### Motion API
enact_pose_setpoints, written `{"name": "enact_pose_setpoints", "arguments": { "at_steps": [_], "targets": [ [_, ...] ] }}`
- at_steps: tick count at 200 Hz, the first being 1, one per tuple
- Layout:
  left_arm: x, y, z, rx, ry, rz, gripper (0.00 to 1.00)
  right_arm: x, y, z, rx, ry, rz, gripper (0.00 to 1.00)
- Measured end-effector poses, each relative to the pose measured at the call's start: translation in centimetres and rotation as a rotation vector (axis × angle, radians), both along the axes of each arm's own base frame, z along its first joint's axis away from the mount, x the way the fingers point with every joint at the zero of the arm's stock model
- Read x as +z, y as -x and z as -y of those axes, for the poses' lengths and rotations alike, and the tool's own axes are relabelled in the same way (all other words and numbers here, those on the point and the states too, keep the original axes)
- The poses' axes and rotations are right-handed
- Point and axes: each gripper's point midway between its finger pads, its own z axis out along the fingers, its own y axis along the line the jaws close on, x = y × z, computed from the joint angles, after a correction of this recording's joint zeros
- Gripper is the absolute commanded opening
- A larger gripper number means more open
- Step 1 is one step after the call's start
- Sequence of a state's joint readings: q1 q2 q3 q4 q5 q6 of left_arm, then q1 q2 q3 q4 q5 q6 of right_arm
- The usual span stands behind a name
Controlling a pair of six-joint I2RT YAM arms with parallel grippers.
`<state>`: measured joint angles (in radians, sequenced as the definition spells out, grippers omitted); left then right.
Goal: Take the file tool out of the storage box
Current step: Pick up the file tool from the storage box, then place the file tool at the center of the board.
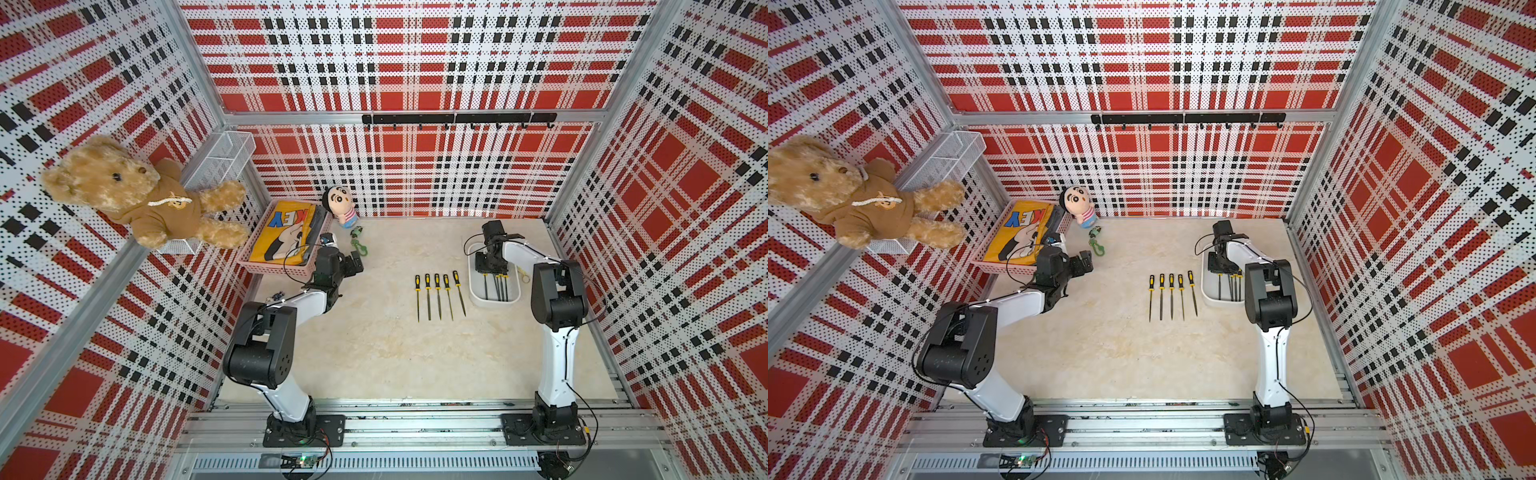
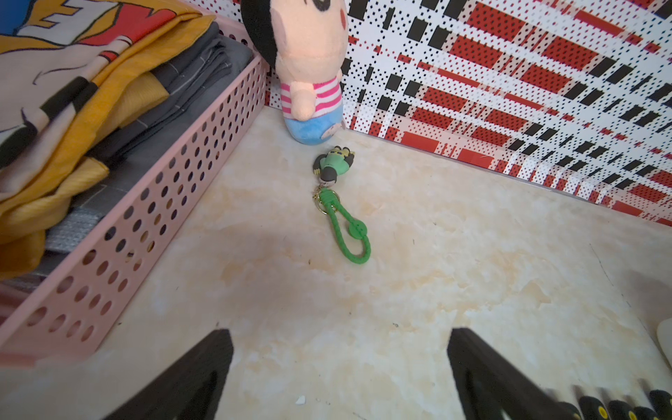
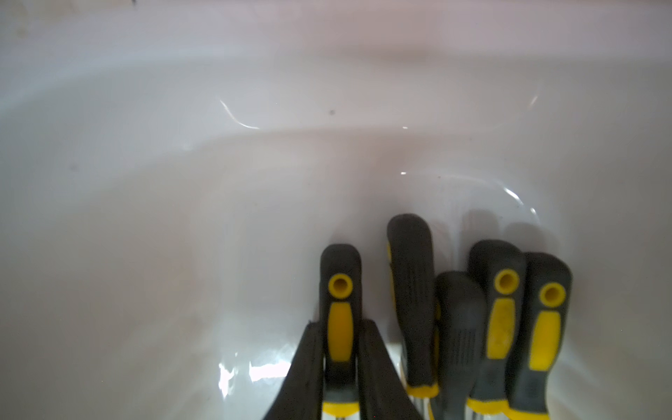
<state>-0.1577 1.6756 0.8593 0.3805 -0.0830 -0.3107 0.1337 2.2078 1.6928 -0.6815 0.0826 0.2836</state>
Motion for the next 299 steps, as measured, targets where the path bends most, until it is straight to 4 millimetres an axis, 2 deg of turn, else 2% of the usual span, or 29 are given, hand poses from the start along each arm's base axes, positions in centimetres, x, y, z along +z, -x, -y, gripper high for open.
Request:
{"name": "enact_pose_setpoints", "arguments": {
  "at_steps": [32, 46, 59, 73, 92, 104, 115, 134, 155, 178, 200, 222, 264, 299],
  "targets": [
    [0.0, 0.0, 0.0, 0.000, 0.000, 0.000, 0.99, 0.9, 0.1, -0.6, -0.002, -0.005, 0.002, 0.09],
    [0.0, 0.0, 0.0, 0.000, 0.000, 0.000, 0.99, 2.9, -0.2, -1.2, -0.005, -0.018, 0.041, 0.09],
    [0.0, 0.0, 0.0, 0.000, 0.000, 0.000, 0.99, 6.0, -0.8, -2.4, 0.001, -0.037, 0.106, 0.10],
    [0.0, 0.0, 0.0, 0.000, 0.000, 0.000, 0.99, 9.9, -1.2, -4.4, 0.023, -0.072, 0.189, 0.10],
    [0.0, 0.0, 0.0, 0.001, 0.001, 0.000, 0.99, 15.1, -1.2, -8.3, 0.063, -0.148, 0.294, 0.10],
    [0.0, 0.0, 0.0, 0.000, 0.001, 0.000, 0.99, 16.9, -0.7, -11.2, 0.095, -0.200, 0.329, 0.10],
    [0.0, 0.0, 0.0, 0.001, 0.001, 0.000, 0.99, 17.4, 0.1, -14.3, 0.120, -0.250, 0.335, 0.10],
    [0.0, 0.0, 0.0, 0.001, 0.003, 0.000, 0.99, 16.1, 1.8, -19.3, 0.151, -0.321, 0.297, 0.09],
    [0.0, 0.0, 0.0, 0.002, 0.003, 0.000, 0.99, 12.8, 3.5, -24.2, 0.161, -0.373, 0.219, 0.09],
    [0.0, 0.0, 0.0, 0.003, 0.002, 0.000, 0.99, 8.8, 4.7, -27.3, 0.154, -0.379, 0.137, 0.09],
    [0.0, 0.0, -0.1, 0.005, 0.001, 0.000, 0.99, 5.7, 4.6, -28.2, 0.128, -0.368, 0.083, 0.10],
    [-0.2, 0.1, -0.1, 0.007, -0.001, -0.004, 0.99, 4.0, 4.3, -28.3, 0.108, -0.361, 0.054, 0.10],
    [-0.8, 0.5, -0.3, 0.011, -0.005, -0.020, 0.99, 2.9, 3.8, -29.1, 0.111, -0.370, 0.023, 0.12],
    [-0.8, 0.4, -0.3, 0.012, -0.005, -0.018, 0.99, 2.0, 4.1, -29.6, 0.120, -0.363, -0.007, 0.13]
  ]
}}
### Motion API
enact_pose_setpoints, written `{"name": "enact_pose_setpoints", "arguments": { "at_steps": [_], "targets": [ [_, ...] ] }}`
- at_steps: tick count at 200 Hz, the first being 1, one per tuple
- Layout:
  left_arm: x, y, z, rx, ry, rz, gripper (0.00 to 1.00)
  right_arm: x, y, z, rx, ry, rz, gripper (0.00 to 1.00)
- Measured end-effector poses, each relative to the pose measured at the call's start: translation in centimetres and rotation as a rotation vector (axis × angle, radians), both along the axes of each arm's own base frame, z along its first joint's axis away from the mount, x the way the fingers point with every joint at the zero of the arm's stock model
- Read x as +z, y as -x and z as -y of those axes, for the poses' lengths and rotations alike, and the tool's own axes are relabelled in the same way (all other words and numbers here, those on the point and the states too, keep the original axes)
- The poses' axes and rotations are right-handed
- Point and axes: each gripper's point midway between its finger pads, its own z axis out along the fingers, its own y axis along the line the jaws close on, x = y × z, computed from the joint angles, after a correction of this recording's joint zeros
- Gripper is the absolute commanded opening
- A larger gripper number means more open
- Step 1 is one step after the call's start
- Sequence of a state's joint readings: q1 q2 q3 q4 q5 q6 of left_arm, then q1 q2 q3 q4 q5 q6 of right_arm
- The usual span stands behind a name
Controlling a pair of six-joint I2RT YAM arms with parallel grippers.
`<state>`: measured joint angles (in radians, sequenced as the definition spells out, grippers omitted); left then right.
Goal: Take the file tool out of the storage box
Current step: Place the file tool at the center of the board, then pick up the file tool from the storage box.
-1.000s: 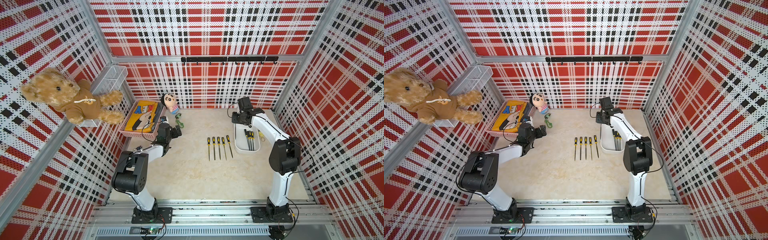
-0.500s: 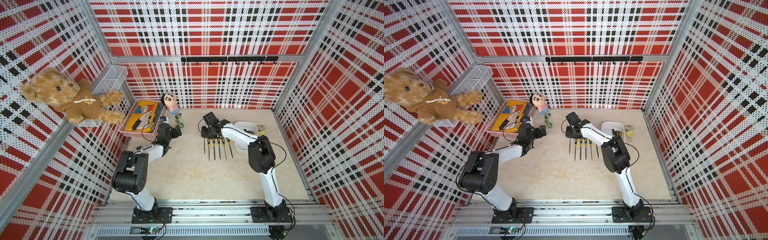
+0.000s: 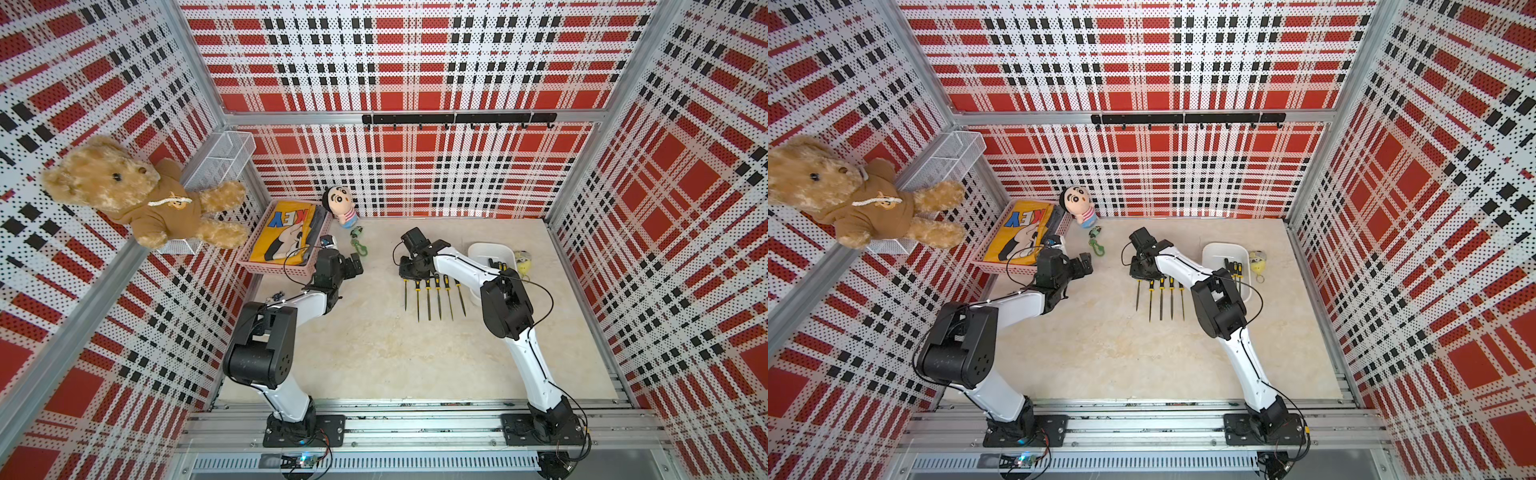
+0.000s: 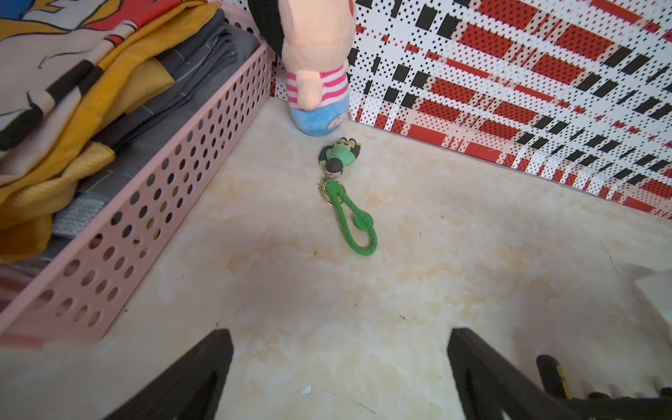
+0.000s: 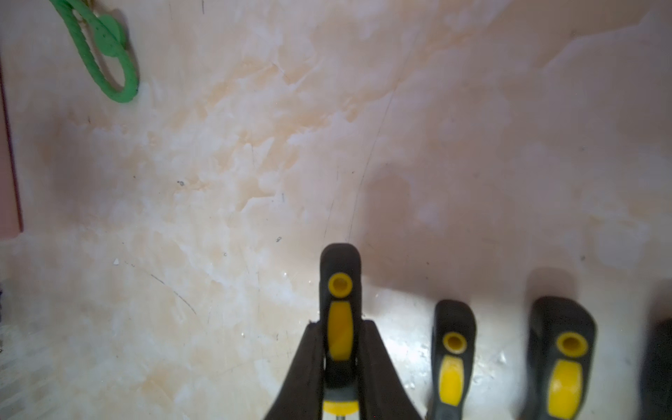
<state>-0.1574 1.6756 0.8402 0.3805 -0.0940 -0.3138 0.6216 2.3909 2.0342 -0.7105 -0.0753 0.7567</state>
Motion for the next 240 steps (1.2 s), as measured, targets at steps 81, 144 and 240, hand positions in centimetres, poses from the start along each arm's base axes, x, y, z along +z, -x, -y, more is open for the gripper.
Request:
{"name": "enact_pose_setpoints", "arguments": {
  "at_steps": [81, 144, 240],
  "targets": [
    [0.0, 0.0, -0.2, 0.004, 0.000, 0.000, 0.99, -1.9, 0.8, -0.1, 0.016, 0.030, -0.066, 0.18],
    [0.1, 0.4, -0.3, 0.006, 0.001, 0.001, 0.99, -1.8, 1.0, -0.6, 0.032, 0.029, -0.055, 0.42],
    [0.2, 0.3, -0.1, -0.008, 0.008, 0.003, 1.00, 10.3, -2.3, 2.7, 0.023, 0.037, 0.248, 0.48]
  ]
}}
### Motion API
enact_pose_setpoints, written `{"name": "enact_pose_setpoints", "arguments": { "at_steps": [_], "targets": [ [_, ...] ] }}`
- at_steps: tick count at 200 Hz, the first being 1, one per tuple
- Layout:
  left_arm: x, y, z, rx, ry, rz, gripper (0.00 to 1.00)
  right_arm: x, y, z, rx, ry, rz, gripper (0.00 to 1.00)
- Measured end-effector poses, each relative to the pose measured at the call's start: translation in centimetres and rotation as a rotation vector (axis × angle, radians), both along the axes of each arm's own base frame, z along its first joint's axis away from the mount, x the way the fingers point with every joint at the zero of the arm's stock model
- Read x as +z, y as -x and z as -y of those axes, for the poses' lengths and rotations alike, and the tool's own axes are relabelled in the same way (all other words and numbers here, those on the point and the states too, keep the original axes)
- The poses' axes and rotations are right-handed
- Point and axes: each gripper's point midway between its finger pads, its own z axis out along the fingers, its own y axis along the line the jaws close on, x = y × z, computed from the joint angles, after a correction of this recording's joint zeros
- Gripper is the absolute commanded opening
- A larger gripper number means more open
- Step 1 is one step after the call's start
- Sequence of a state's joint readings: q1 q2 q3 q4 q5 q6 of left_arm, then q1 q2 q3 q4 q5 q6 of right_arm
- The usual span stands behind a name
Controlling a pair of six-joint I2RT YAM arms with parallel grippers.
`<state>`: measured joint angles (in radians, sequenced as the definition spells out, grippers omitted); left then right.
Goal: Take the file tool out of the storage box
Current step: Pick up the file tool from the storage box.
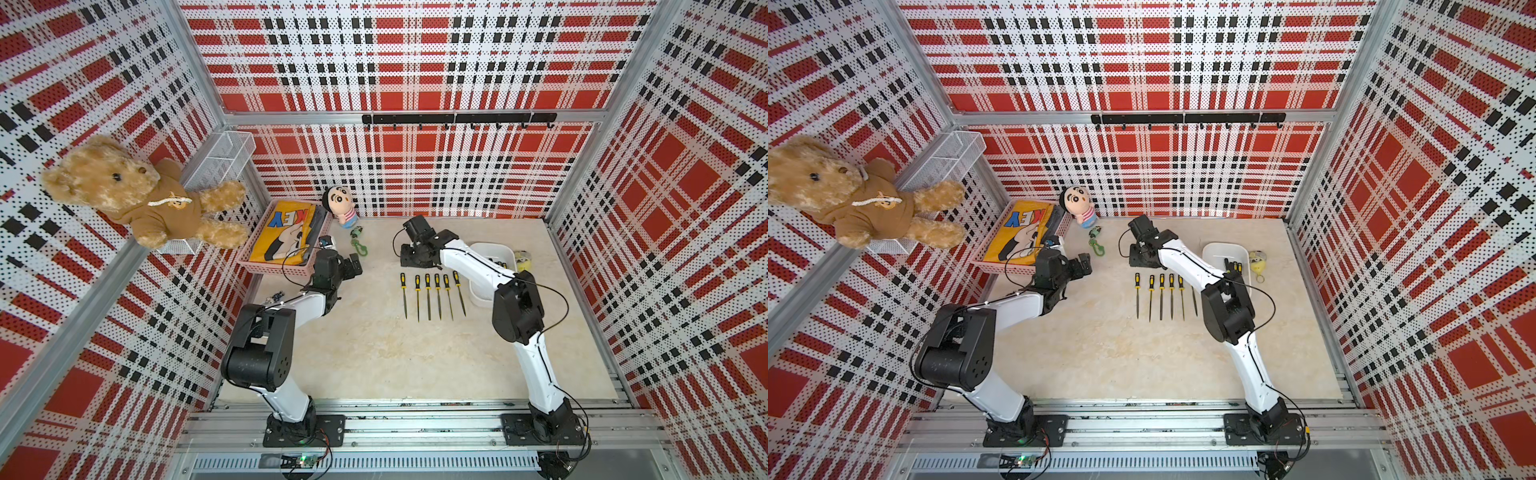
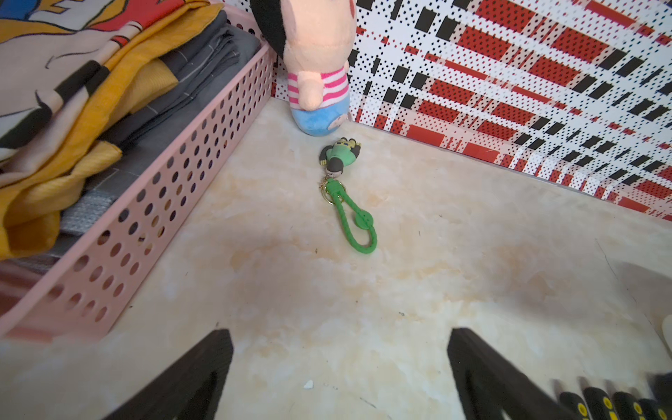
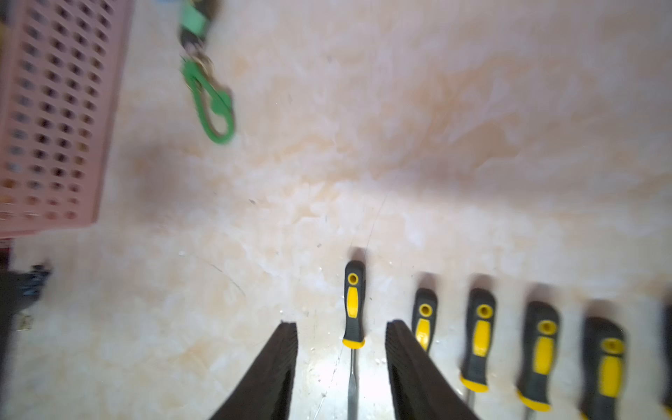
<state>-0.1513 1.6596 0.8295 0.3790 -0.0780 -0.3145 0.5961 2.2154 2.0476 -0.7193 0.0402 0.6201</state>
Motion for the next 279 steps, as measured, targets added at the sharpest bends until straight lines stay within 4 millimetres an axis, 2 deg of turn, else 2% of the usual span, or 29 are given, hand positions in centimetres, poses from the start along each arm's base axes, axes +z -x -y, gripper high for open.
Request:
{"name": "enact_pose_setpoints", "arguments": {
  "at_steps": [11, 23, 31, 40, 52, 62, 69, 82, 102, 116, 150, 183, 223, 279],
  "targets": [
    [0.2, -0.3, 0.4, -0.012, 0.004, 0.002, 1.00, 3.3, -0.9, 2.4, -0.024, -0.012, 0.069, 0.48],
    [0.6, -0.8, 0.9, -0.027, 0.010, 0.013, 1.00, 6.2, -2.1, 6.6, -0.076, -0.012, 0.129, 0.48],
    [0.9, -1.1, 1.1, -0.033, 0.013, 0.019, 1.00, 7.4, -2.9, 9.8, -0.121, -0.004, 0.151, 0.48],
    [1.1, -1.3, 1.4, -0.040, 0.016, 0.025, 1.00, 7.8, -3.7, 13.4, -0.168, 0.018, 0.161, 0.47],
    [1.3, -1.4, 1.9, -0.052, 0.018, 0.031, 1.00, 7.0, -4.6, 17.7, -0.229, 0.057, 0.146, 0.46],
    [1.3, -1.3, 2.3, -0.062, 0.020, 0.030, 1.00, 5.1, -4.9, 21.3, -0.272, 0.106, 0.106, 0.44],
    [1.2, -1.3, 2.5, -0.068, 0.021, 0.028, 1.00, 3.4, -4.6, 23.1, -0.290, 0.140, 0.064, 0.43],
    [1.0, -1.3, 2.7, -0.075, 0.022, 0.024, 1.00, 0.4, -3.6, 25.2, -0.303, 0.193, -0.018, 0.40],
    [1.0, -1.2, 3.0, -0.080, 0.023, 0.024, 1.00, -3.2, -2.4, 26.8, -0.306, 0.241, -0.116, 0.37],
    [1.0, -1.2, 3.0, -0.080, 0.022, 0.023, 1.00, -4.6, -1.9, 27.8, -0.307, 0.262, -0.157, 0.37],
    [1.0, -1.2, 3.0, -0.081, 0.022, 0.023, 1.00, -6.4, -1.9, 29.7, -0.317, 0.299, -0.199, 0.34],
    [1.0, -1.2, 3.0, -0.081, 0.022, 0.021, 1.00, -8.3, -1.9, 30.5, -0.308, 0.321, -0.234, 0.33],
    [0.6, -1.2, 3.0, -0.081, 0.021, 0.011, 1.00, -8.7, -3.4, 30.2, -0.281, 0.329, -0.220, 0.33],
    [0.8, -1.5, 3.0, -0.080, 0.021, 0.015, 1.00, -8.0, -5.3, 29.7, -0.253, 0.340, -0.176, 0.34]
  ]
}}
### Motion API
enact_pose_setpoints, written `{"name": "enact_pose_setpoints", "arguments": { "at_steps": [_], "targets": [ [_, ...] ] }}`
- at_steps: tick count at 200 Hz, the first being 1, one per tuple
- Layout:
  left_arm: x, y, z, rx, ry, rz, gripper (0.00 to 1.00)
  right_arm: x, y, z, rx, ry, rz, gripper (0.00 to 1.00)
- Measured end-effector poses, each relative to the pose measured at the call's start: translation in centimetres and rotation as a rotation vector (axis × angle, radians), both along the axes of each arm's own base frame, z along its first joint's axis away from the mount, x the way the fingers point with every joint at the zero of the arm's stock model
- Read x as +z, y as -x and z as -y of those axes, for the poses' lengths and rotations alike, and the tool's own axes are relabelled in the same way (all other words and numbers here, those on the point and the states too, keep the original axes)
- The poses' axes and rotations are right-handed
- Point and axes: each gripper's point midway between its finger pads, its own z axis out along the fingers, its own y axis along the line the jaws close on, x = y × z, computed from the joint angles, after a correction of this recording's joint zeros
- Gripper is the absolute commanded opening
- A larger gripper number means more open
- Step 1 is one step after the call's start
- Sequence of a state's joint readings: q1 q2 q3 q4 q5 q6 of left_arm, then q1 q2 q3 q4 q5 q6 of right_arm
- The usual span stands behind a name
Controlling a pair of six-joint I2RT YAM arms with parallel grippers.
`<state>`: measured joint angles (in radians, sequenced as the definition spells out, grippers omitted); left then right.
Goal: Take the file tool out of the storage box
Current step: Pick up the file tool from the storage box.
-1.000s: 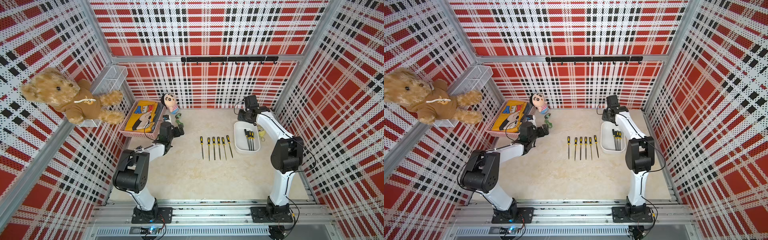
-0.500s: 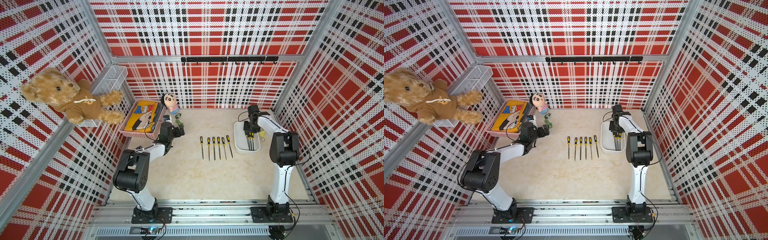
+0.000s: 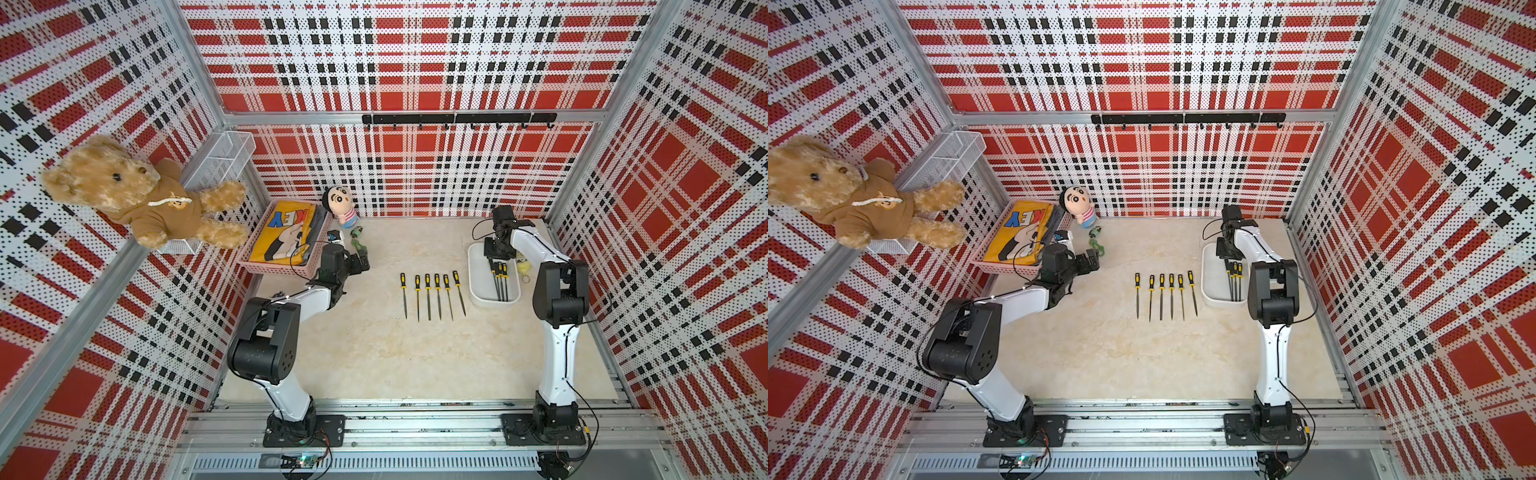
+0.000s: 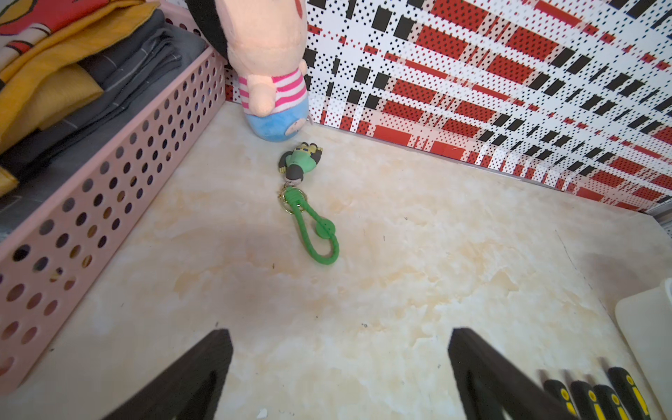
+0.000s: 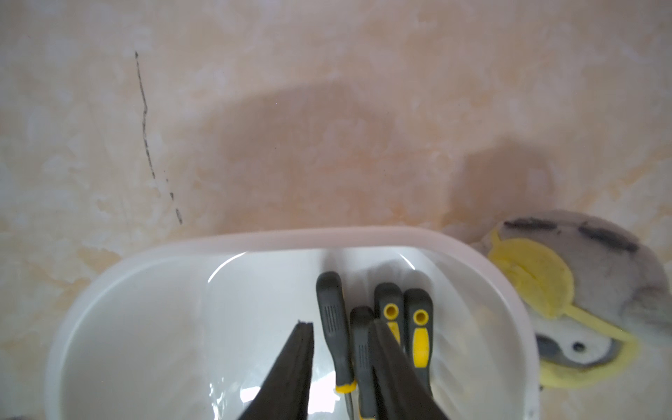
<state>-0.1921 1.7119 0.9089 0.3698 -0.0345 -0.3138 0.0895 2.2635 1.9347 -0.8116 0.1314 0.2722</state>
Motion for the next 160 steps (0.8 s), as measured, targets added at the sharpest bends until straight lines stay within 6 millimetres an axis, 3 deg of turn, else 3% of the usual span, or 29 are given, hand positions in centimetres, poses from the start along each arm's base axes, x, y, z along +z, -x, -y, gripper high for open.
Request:
{"name": "enact_pose_setpoints", "arguments": {
  "at_steps": [64, 124, 160],
  "targets": [
    [0.3, -0.2, 0.0, 0.000, 0.001, 0.005, 1.00, -3.4, -0.5, -0.2, 0.026, 0.007, -0.062, 0.31],
    [0.3, -0.2, 0.1, -0.006, -0.001, 0.003, 1.00, -3.7, -0.5, -0.7, 0.049, -0.014, -0.074, 0.09],
    [0.7, -0.3, 0.9, -0.045, 0.006, -0.005, 0.99, -3.6, -0.6, -1.2, 0.059, -0.044, -0.067, 0.05]
  ]
}}
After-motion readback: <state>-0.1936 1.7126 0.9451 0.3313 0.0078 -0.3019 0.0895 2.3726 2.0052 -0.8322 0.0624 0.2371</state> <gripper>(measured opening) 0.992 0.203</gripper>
